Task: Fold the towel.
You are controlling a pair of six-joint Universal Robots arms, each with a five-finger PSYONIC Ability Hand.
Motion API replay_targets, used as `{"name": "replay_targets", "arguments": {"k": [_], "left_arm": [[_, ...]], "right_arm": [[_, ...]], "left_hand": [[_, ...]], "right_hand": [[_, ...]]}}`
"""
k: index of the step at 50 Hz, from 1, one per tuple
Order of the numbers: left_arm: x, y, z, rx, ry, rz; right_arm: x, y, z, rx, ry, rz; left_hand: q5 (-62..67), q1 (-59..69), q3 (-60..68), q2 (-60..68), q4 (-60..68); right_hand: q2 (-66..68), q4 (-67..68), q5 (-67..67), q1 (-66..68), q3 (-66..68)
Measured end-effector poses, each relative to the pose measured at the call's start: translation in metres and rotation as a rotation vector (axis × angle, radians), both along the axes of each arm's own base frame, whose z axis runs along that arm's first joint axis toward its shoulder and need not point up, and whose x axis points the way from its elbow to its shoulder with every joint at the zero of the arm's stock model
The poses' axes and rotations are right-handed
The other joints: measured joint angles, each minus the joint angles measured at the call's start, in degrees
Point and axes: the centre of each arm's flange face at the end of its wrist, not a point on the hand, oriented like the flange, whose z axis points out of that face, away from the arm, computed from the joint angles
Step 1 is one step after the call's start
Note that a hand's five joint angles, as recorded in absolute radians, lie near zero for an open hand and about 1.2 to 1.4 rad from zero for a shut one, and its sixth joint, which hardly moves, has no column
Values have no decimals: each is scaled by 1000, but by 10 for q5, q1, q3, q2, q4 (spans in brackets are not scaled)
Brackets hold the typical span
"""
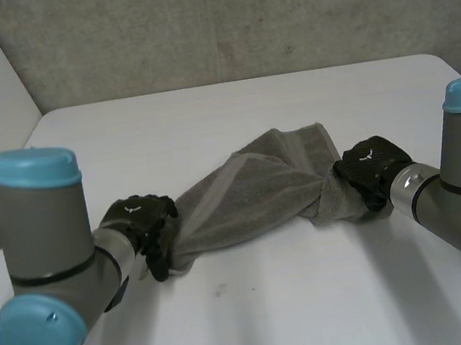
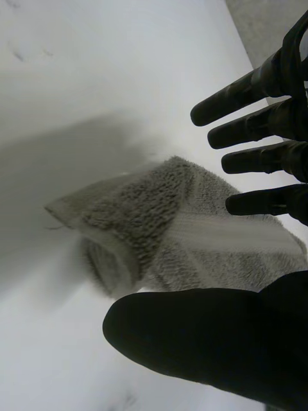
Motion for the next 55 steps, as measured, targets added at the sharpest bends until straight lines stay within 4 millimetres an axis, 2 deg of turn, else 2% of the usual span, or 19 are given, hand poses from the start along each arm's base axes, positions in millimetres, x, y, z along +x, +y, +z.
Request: {"name": "replay_targets", "arguments": {"k": [5,12,20,37,39,40,42,44,45,52,53,54,55], "left_arm": [[4,4,-6,-68,-54,-68],[15,-3,-20,-165,-152,-173],[15,-11,-26,-212,-145,-211],[10,-14,-33,-234,-127,-215],[10,-15,-35,-230,-129,-213],[10,-16,-37,-226,-130,-212],[10,-18,-39,-225,-131,-210],[10,-18,-40,-226,-131,-209],[10,-20,-41,-233,-129,-207],[9,-24,-35,-271,-120,-197],[9,-23,-29,-286,-115,-194],[9,-23,-18,-319,-104,-189],[9,-23,-18,-319,-104,-189]], "right_arm": [[0,0,-1,2,1,0],[0,1,-3,8,3,2],[1,3,-6,18,7,5],[1,3,-12,32,12,5],[1,3,-13,34,13,5],[1,2,-13,35,13,5],[1,2,-14,35,13,5],[1,2,-14,35,13,5],[2,1,-14,33,12,4],[2,-5,0,1,-5,-9],[1,-5,4,-5,-9,-10],[1,-6,18,-25,-19,-15],[1,-6,18,-25,-19,-15]], "left_hand": [[0,0,0,0,0],[9,3,7,8,8],[64,60,62,62,63],[138,137,138,141,139],[171,173,171,171,172],[263,267,273,273,264],[377,390,375,377,377],[395,405,402,404,396],[455,448,456,458,459],[481,463,488,491,490],[484,466,490,493,493],[487,467,494,497,498],[487,467,494,497,498]], "right_hand": [[0,0,0,0,0],[0,0,0,0,0],[0,0,0,0,0],[0,0,0,0,0],[0,0,0,0,0],[0,0,0,0,0],[0,0,0,0,0],[0,0,0,0,0],[0,0,0,0,0],[0,0,0,0,0],[0,0,0,0,0],[0,0,0,0,0],[0,0,0,0,0]]}}
